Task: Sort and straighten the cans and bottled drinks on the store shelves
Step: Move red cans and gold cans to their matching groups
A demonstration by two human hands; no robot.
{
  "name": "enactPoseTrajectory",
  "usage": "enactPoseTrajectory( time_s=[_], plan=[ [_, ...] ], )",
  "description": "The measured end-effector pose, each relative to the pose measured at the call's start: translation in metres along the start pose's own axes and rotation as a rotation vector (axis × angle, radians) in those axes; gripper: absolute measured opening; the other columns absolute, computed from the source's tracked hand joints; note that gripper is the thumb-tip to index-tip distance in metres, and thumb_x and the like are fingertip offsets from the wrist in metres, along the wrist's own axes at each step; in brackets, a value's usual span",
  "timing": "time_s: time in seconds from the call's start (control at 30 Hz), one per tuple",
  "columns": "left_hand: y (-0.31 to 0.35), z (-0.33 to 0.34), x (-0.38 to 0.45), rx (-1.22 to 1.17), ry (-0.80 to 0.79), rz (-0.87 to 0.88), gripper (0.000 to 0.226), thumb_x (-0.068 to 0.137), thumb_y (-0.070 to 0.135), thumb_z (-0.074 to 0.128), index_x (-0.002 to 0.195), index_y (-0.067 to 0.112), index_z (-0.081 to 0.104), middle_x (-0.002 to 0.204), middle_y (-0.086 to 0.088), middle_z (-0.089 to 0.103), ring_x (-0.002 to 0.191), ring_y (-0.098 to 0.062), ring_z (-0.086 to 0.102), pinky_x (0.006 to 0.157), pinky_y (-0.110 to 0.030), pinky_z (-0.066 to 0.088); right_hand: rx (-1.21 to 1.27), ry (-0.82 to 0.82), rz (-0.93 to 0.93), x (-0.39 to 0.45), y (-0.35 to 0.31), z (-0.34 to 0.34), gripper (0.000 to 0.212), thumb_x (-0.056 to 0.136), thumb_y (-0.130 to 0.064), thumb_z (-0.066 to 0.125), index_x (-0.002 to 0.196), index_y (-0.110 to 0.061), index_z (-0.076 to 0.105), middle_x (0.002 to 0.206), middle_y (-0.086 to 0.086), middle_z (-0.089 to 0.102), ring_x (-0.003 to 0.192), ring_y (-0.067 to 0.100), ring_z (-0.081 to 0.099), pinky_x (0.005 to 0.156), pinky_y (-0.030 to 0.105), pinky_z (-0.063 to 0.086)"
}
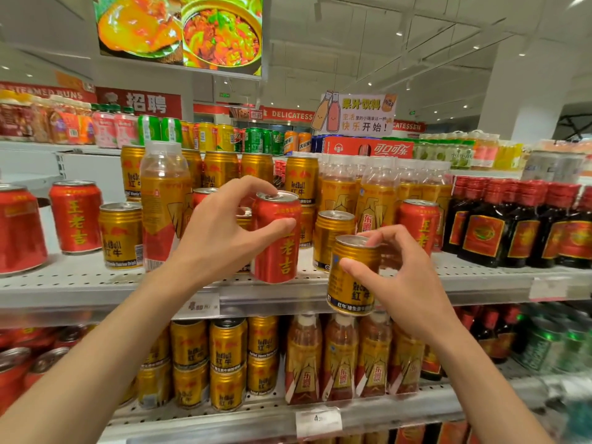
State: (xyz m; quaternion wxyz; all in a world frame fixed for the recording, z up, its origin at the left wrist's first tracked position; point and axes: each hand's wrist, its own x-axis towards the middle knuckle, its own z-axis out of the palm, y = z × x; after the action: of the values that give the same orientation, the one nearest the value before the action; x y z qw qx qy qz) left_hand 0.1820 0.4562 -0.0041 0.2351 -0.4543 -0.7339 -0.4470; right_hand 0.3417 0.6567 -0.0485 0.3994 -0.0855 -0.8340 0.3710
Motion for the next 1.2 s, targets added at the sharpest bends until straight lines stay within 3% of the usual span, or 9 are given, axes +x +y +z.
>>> enactPoseTrajectory(
  time_s=[0.13, 0.27, 0.37, 0.43, 0.53, 0.73, 0.83, 1.1, 1.2],
  plan=[
    [-0.003, -0.024, -0.017, -0.042, 0.002, -0.054, 0.047, 0.076, 0.059, 0.070, 0.116, 0.035, 0.062, 0.108, 0.019, 0.064, 0.096, 0.000, 0.064, 0.076, -0.019, 0.055, -0.028, -0.080, -0.105, 0.016, -0.017, 0.016, 0.039, 0.080, -0.044, 0.080, 0.104, -0.032, 0.053, 0.111, -0.017, 0.065, 0.101, -0.001, 0.063, 0.085, 0.025, 0.057],
    [-0.009, -0.040, -0.028, -0.050, 0.031, -0.094, 0.043, 0.076, 0.056, 0.072, 0.113, 0.038, 0.062, 0.105, 0.017, 0.067, 0.090, -0.003, 0.067, 0.073, -0.020, 0.057, -0.119, -0.124, -0.228, 0.035, -0.029, 0.040, 0.041, 0.080, -0.052, 0.075, 0.104, -0.033, 0.048, 0.115, -0.013, 0.064, 0.105, 0.006, 0.063, 0.087, 0.034, 0.058],
    [-0.015, -0.045, -0.033, -0.042, 0.024, -0.101, 0.043, 0.077, 0.056, 0.072, 0.114, 0.038, 0.062, 0.113, 0.019, 0.066, 0.096, -0.001, 0.065, 0.077, -0.022, 0.058, -0.240, -0.107, -0.296, 0.047, -0.026, 0.058, 0.040, 0.083, -0.052, 0.074, 0.105, -0.031, 0.048, 0.114, -0.012, 0.061, 0.112, 0.011, 0.055, 0.100, 0.045, 0.051],
    [-0.017, -0.047, -0.036, -0.044, 0.018, -0.106, 0.045, 0.075, 0.058, 0.071, 0.114, 0.037, 0.062, 0.112, 0.019, 0.065, 0.098, 0.000, 0.064, 0.078, -0.023, 0.058, -0.305, -0.085, -0.328, 0.053, -0.020, 0.065, 0.038, 0.085, -0.053, 0.071, 0.105, -0.028, 0.050, 0.109, -0.015, 0.059, 0.114, 0.011, 0.052, 0.114, 0.050, 0.038],
    [-0.019, -0.046, -0.038, -0.076, 0.025, -0.128, 0.047, 0.074, 0.059, 0.070, 0.114, 0.036, 0.063, 0.111, 0.018, 0.066, 0.099, 0.000, 0.064, 0.079, -0.024, 0.059, -0.417, -0.056, -0.350, 0.058, -0.014, 0.068, 0.042, 0.086, -0.060, 0.063, 0.107, -0.026, 0.051, 0.112, -0.010, 0.063, 0.116, 0.013, 0.057, 0.123, 0.047, 0.021],
    [-0.022, -0.046, -0.039, -0.087, 0.023, -0.133, 0.049, 0.073, 0.062, 0.068, 0.115, 0.036, 0.062, 0.112, 0.022, 0.065, 0.101, 0.003, 0.063, 0.081, -0.024, 0.059, -0.473, 0.049, -0.222, 0.042, -0.007, 0.058, 0.065, 0.083, -0.066, 0.062, 0.131, -0.022, 0.053, 0.145, -0.001, 0.051, 0.140, 0.018, 0.039, 0.118, 0.042, 0.028],
    [-0.022, -0.045, -0.039, -0.097, 0.024, -0.138, 0.049, 0.073, 0.062, 0.067, 0.115, 0.036, 0.062, 0.112, 0.023, 0.064, 0.101, 0.002, 0.063, 0.080, -0.025, 0.059, -0.454, 0.032, -0.190, 0.035, -0.002, 0.059, 0.067, 0.086, -0.059, 0.066, 0.138, -0.021, 0.049, 0.155, 0.002, 0.041, 0.149, 0.018, 0.028, 0.120, 0.034, 0.018],
    [-0.024, -0.044, -0.040, -0.131, 0.039, -0.159, 0.048, 0.075, 0.059, 0.069, 0.116, 0.035, 0.062, 0.112, 0.017, 0.065, 0.103, -0.003, 0.064, 0.081, -0.029, 0.060, -0.372, 0.032, -0.171, 0.036, 0.001, 0.075, 0.057, 0.090, -0.050, 0.067, 0.136, -0.019, 0.051, 0.162, 0.003, 0.031, 0.155, 0.017, 0.015, 0.124, 0.040, 0.020],
    [-0.024, -0.044, -0.041, -0.140, 0.048, -0.171, 0.045, 0.076, 0.057, 0.070, 0.114, 0.036, 0.063, 0.111, 0.017, 0.066, 0.102, -0.002, 0.064, 0.080, -0.025, 0.058, -0.360, -0.007, -0.158, 0.041, -0.001, 0.077, 0.060, 0.091, -0.050, 0.065, 0.140, -0.021, 0.048, 0.165, 0.000, 0.026, 0.155, 0.014, 0.009, 0.125, 0.039, 0.015]
  ],
)
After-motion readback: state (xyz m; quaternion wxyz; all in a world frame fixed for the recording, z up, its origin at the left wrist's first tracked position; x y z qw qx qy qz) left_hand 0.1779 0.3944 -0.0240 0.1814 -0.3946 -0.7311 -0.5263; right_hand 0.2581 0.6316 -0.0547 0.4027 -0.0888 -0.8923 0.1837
